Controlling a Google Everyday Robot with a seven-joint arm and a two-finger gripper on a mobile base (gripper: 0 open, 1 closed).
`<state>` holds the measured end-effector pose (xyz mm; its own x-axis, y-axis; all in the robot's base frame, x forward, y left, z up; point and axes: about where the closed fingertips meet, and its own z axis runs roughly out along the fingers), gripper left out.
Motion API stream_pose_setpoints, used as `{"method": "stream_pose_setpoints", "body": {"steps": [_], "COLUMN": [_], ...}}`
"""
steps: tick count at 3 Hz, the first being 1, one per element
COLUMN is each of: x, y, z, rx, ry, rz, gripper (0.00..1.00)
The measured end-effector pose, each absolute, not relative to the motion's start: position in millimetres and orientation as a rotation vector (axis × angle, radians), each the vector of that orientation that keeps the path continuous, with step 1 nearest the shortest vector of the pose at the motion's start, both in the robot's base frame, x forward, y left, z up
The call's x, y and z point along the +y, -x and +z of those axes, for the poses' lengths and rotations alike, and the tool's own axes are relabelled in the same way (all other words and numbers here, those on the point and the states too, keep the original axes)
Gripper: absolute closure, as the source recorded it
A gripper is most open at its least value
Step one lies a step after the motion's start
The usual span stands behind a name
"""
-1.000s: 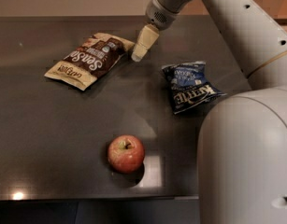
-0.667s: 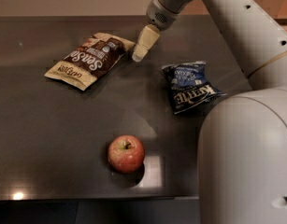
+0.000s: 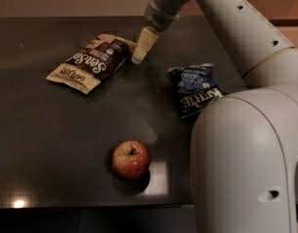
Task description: Move brown chip bag near apple
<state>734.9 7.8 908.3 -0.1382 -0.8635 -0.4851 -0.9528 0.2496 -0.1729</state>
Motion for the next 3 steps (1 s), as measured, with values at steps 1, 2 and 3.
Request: {"method": "stream_pose_setpoints", "body": {"steps": [1,2,3], "x": [19,38,54], "y": [-751,-763,-770], "z": [903,893,880], "rx": [2.035,2.029,2.028], "ry": [1.646,1.664,1.687], "rz": [0.220,0.238,0.275], "gripper": [0.00,0.00,0.00]}}
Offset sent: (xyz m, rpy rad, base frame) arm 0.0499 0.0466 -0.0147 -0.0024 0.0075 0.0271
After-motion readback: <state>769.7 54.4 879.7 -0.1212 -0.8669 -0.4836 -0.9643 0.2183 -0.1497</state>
